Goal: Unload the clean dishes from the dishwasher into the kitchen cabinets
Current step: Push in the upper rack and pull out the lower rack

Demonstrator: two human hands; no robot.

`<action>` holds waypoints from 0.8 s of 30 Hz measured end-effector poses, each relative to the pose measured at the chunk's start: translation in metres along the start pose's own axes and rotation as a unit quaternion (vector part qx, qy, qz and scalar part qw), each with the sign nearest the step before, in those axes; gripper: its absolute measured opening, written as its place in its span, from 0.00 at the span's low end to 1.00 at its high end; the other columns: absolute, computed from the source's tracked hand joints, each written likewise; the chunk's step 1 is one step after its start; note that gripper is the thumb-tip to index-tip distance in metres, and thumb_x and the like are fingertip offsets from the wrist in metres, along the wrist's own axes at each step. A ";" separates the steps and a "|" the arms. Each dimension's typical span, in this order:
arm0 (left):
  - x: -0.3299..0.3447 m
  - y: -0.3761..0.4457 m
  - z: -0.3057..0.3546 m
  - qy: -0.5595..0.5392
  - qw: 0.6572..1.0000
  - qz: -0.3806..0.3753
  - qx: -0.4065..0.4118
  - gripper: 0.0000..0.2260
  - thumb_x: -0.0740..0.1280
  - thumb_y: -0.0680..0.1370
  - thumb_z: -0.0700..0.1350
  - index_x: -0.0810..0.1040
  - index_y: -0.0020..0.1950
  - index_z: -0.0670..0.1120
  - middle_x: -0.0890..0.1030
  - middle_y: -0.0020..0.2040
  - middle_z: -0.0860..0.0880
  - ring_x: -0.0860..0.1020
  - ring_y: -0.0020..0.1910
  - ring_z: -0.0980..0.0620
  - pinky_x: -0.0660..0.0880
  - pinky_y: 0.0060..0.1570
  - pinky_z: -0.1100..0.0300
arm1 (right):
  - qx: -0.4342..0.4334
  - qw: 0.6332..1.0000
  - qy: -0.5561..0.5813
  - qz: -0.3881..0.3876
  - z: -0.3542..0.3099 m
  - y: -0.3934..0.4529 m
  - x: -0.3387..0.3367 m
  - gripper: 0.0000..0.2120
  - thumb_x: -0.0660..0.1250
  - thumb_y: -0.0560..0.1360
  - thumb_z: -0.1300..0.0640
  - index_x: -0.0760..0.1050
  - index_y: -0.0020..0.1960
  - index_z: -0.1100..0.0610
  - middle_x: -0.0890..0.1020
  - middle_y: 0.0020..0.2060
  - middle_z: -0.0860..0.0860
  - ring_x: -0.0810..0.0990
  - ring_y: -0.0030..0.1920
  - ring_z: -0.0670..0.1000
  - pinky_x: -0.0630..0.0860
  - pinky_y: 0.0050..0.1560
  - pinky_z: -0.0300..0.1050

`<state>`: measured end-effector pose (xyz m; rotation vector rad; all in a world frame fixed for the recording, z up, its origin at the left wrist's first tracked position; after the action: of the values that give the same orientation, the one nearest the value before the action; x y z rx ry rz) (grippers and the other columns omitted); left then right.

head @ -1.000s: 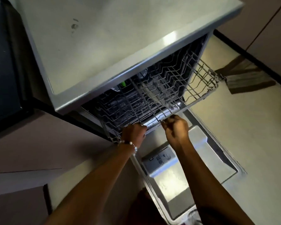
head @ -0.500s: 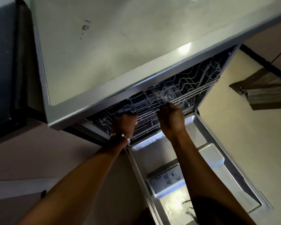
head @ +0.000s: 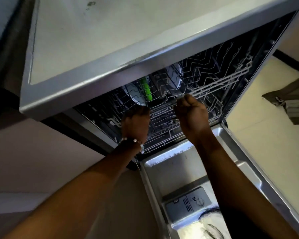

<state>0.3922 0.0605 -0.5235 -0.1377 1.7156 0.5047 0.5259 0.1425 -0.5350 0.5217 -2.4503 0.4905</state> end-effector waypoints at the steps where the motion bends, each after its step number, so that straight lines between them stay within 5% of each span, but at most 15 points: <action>1: 0.002 -0.002 -0.001 -0.004 1.000 0.004 -0.003 0.09 0.68 0.71 0.40 0.82 0.49 0.49 0.84 0.40 0.50 0.82 0.36 0.48 0.79 0.34 0.58 | 0.007 1.000 0.000 -0.001 0.002 -0.001 -0.005 0.16 0.51 0.76 0.71 0.69 0.40 0.55 0.71 0.32 0.47 0.71 0.33 0.43 0.74 0.46 0.39; 3: 0.003 -0.006 0.001 -0.001 1.000 0.027 -0.007 0.11 0.70 0.67 0.39 0.82 0.48 0.49 0.84 0.42 0.50 0.82 0.40 0.47 0.78 0.39 0.57 | 0.017 0.999 0.026 0.031 0.004 -0.001 -0.022 0.18 0.51 0.79 0.69 0.73 0.60 0.54 0.77 0.46 0.48 0.77 0.46 0.44 0.75 0.61 0.49; 5: 0.003 -0.012 0.007 0.002 0.998 0.064 -0.017 0.15 0.69 0.68 0.39 0.78 0.54 0.48 0.83 0.47 0.47 0.81 0.47 0.44 0.77 0.44 0.53 | 0.010 0.995 0.023 0.097 0.006 -0.005 -0.046 0.23 0.51 0.80 0.71 0.66 0.71 0.56 0.73 0.67 0.50 0.73 0.65 0.49 0.74 0.64 0.52; 8: 0.003 -0.037 0.022 -0.023 0.989 0.147 0.003 0.18 0.62 0.76 0.45 0.69 0.66 0.50 0.79 0.57 0.42 0.78 0.54 0.43 0.76 0.51 0.48 | 0.037 0.977 -0.135 0.162 0.026 -0.025 -0.087 0.13 0.56 0.80 0.68 0.76 0.56 0.58 0.79 0.56 0.56 0.78 0.53 0.52 0.77 0.57 0.51; 10: 0.022 -0.066 0.047 -0.006 0.978 0.180 0.104 0.19 0.62 0.75 0.45 0.72 0.66 0.50 0.79 0.58 0.43 0.78 0.53 0.43 0.76 0.52 0.47 | 0.065 0.922 -0.351 0.150 0.051 -0.038 -0.110 0.10 0.60 0.79 0.65 0.77 0.56 0.59 0.80 0.52 0.58 0.79 0.52 0.56 0.74 0.61 0.55; 13: 0.097 -0.095 0.069 0.009 0.982 -0.050 0.182 0.20 0.58 0.74 0.41 0.76 0.64 0.49 0.76 0.63 0.44 0.76 0.60 0.43 0.71 0.61 0.47 | 0.114 0.772 -0.625 0.013 0.095 -0.046 -0.115 0.22 0.60 0.80 0.61 0.64 0.73 0.59 0.71 0.69 0.58 0.73 0.66 0.57 0.67 0.67 0.46; 16: 0.184 -0.100 0.053 -0.054 0.963 -0.256 0.070 0.21 0.57 0.78 0.41 0.63 0.72 0.44 0.66 0.72 0.41 0.67 0.68 0.40 0.66 0.67 0.48 | 0.088 0.658 -0.740 -0.109 0.129 -0.030 -0.110 0.26 0.58 0.81 0.58 0.55 0.76 0.60 0.58 0.76 0.57 0.59 0.75 0.56 0.57 0.72 0.44; 20: 0.228 -0.076 0.046 -0.077 0.964 -0.252 0.038 0.32 0.68 0.72 0.38 0.60 0.74 0.38 0.68 0.70 0.36 0.69 0.68 0.36 0.70 0.65 0.45 | 0.034 0.567 -0.811 -0.137 0.154 0.018 -0.118 0.35 0.60 0.79 0.56 0.43 0.78 0.59 0.47 0.77 0.60 0.51 0.77 0.61 0.56 0.74 0.52; 24: 0.262 -0.061 0.036 -0.032 0.952 -0.305 0.025 0.37 0.67 0.75 0.44 0.49 0.77 0.43 0.60 0.74 0.42 0.62 0.72 0.41 0.64 0.69 0.47 | -0.038 0.486 -0.861 -0.143 0.169 0.052 -0.111 0.40 0.62 0.76 0.57 0.39 0.78 0.53 0.41 0.78 0.55 0.46 0.76 0.63 0.60 0.71 0.62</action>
<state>0.3915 0.0686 -0.7951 -0.5876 1.5193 0.0055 0.5082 0.1386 -0.7428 2.1217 -3.8342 -0.8838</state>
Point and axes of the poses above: each hand's wrist, its own y-axis towards the middle knuckle, its own x-axis out of the palm, z = x × y, the point moved 7 cm from there along y, towards the middle knuckle
